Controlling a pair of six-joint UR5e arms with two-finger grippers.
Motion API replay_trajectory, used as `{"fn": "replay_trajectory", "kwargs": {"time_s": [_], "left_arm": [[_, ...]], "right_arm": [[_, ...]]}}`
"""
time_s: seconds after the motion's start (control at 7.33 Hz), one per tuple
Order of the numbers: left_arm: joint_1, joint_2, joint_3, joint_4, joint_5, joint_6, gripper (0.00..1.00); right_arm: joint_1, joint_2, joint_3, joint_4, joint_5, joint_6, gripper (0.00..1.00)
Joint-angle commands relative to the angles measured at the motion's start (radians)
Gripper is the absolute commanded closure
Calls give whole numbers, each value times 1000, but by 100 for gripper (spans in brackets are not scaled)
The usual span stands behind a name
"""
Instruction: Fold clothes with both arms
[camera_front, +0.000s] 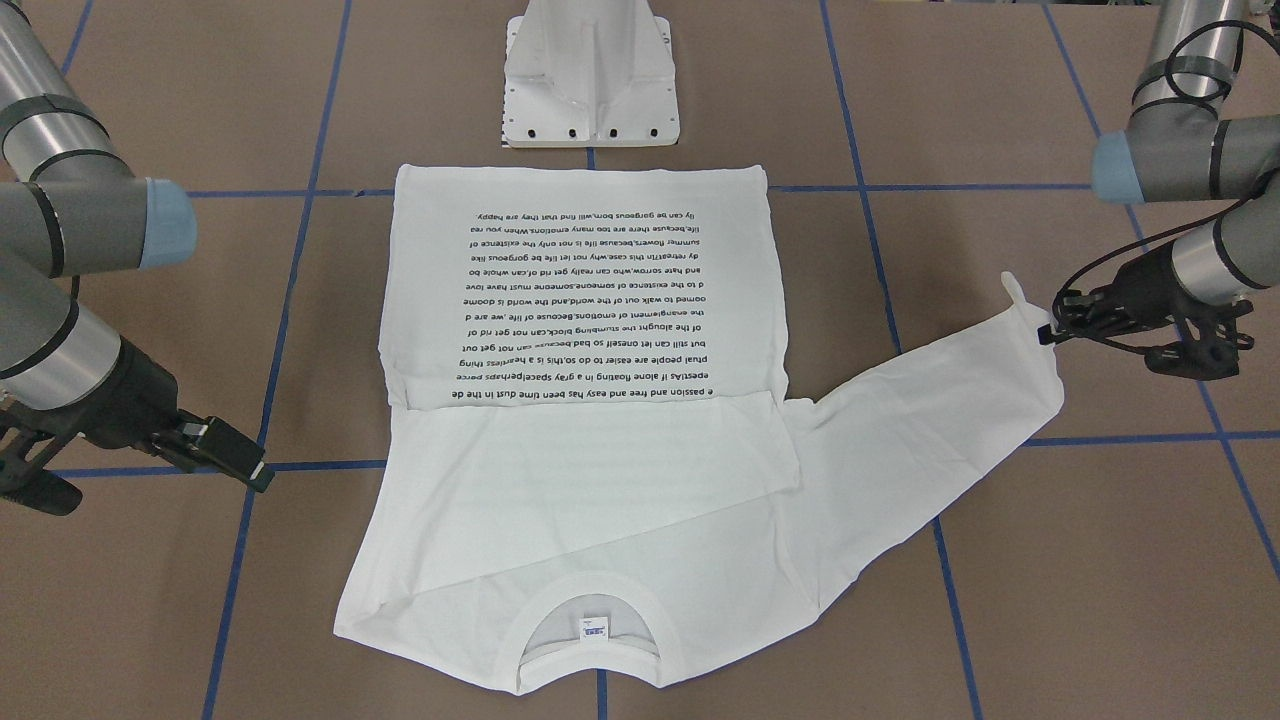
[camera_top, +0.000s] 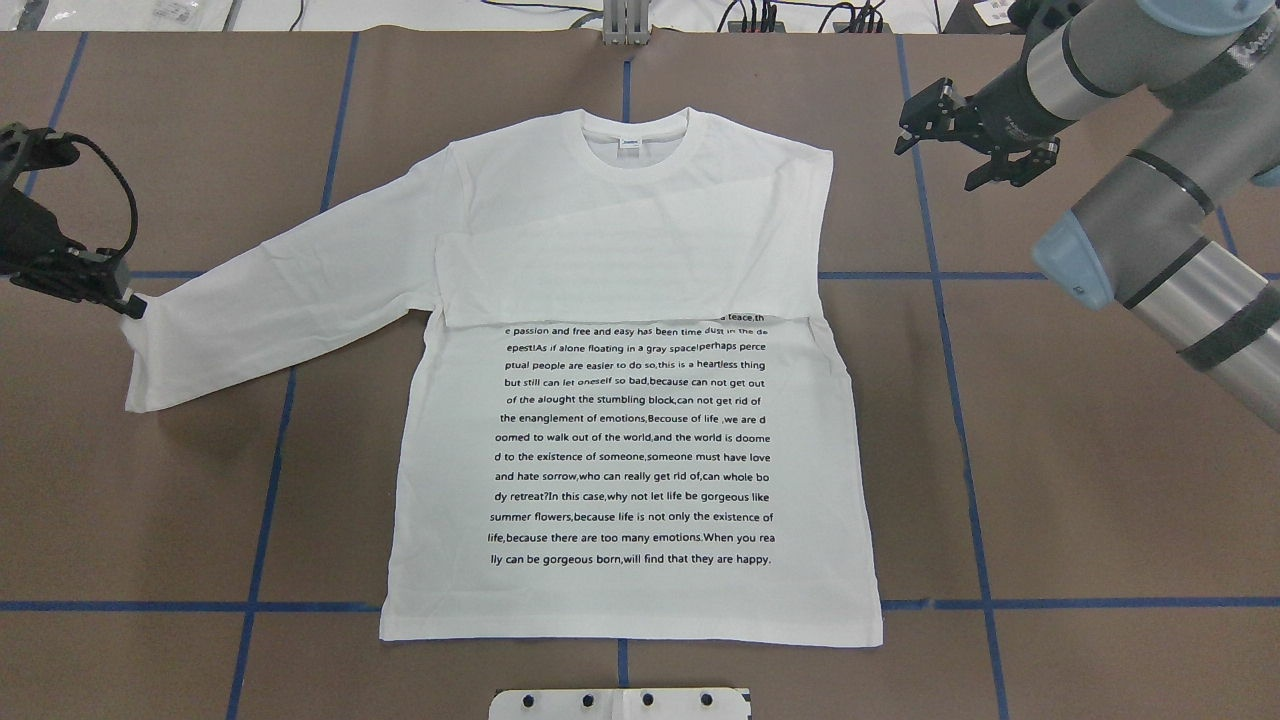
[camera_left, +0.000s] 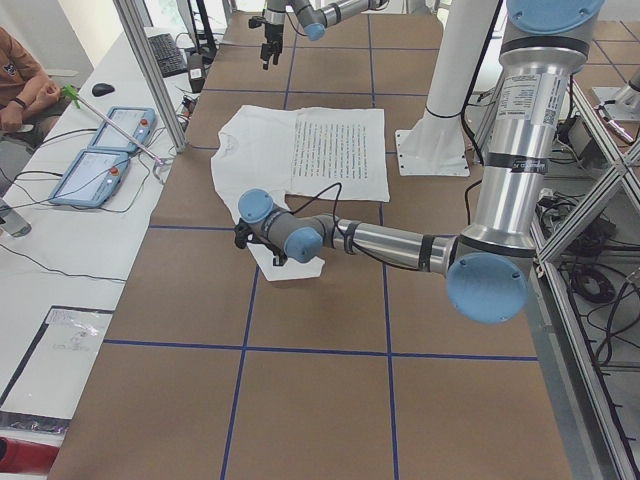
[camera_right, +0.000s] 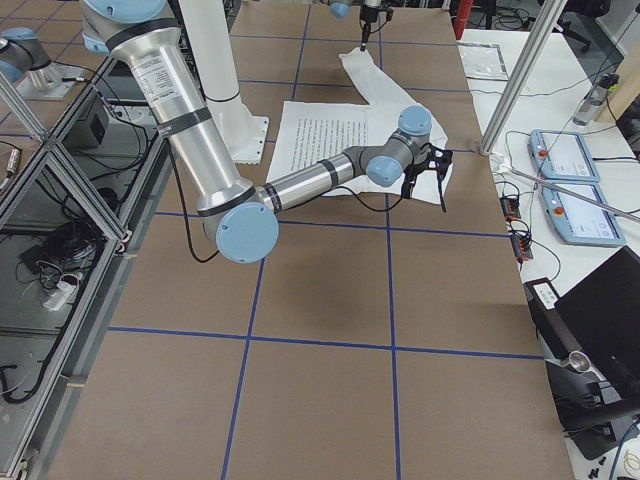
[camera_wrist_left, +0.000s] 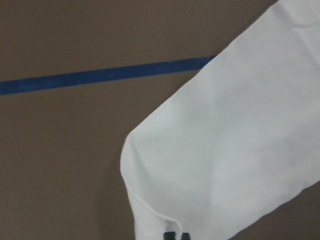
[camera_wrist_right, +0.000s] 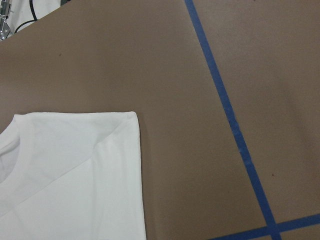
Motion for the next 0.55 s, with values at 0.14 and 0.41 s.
{"fn": "replay_trajectory", "kwargs": {"time_s": [0.14,0.41], "left_arm": [[156,-316,-18,-3,-8,-514,100],[241,-502,-2,-23,89,-702,100]], "right_arm": [[129,-148,41,2,33,-267,1],[200,-203,41,3,79,-378,1]]}}
